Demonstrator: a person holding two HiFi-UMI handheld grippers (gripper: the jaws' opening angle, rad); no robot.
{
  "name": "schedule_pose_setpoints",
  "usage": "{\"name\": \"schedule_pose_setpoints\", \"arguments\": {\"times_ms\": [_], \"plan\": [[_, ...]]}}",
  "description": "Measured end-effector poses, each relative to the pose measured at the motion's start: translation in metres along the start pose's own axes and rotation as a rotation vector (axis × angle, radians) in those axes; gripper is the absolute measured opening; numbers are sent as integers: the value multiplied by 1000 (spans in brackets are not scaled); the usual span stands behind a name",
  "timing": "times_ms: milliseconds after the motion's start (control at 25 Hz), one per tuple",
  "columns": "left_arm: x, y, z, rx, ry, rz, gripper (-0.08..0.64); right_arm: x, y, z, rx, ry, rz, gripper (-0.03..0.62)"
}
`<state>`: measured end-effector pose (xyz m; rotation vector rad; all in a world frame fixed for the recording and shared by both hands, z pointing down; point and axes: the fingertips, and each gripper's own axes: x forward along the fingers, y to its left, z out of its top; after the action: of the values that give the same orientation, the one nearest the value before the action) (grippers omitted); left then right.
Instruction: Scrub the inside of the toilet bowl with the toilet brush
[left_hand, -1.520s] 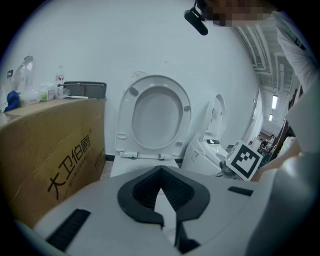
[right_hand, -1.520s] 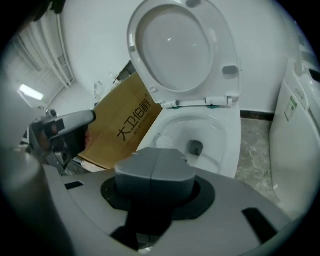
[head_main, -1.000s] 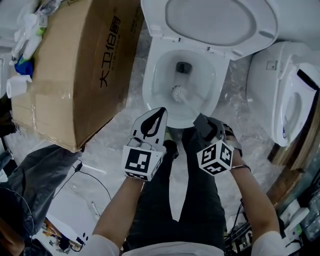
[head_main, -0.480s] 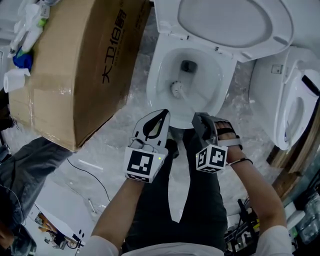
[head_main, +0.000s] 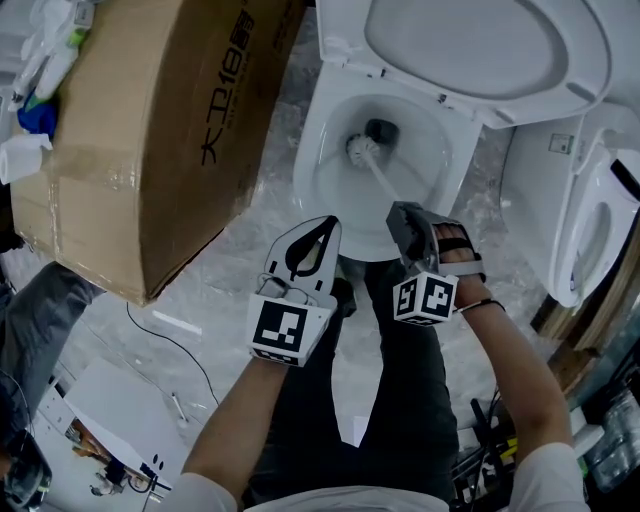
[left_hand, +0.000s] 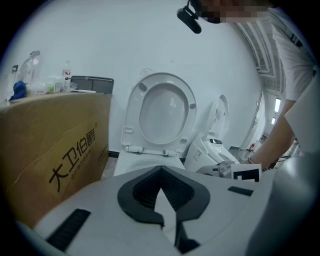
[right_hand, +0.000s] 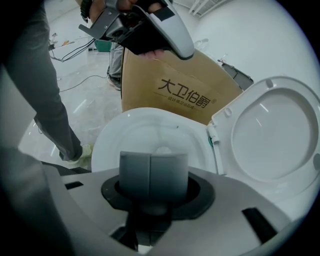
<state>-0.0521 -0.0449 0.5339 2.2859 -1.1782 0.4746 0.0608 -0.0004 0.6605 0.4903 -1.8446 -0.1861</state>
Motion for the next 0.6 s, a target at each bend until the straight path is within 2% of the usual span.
{"name": "schedule_pose_setpoints", "arguments": {"times_ms": [200,600], "plan": [[6,0,3,-7,-5,4,6,10,-27,-2,12,-4,-47,157],[18,-1,10,-13,-8,22,6,13,-70,-40,-71,31,-90,156]]}}
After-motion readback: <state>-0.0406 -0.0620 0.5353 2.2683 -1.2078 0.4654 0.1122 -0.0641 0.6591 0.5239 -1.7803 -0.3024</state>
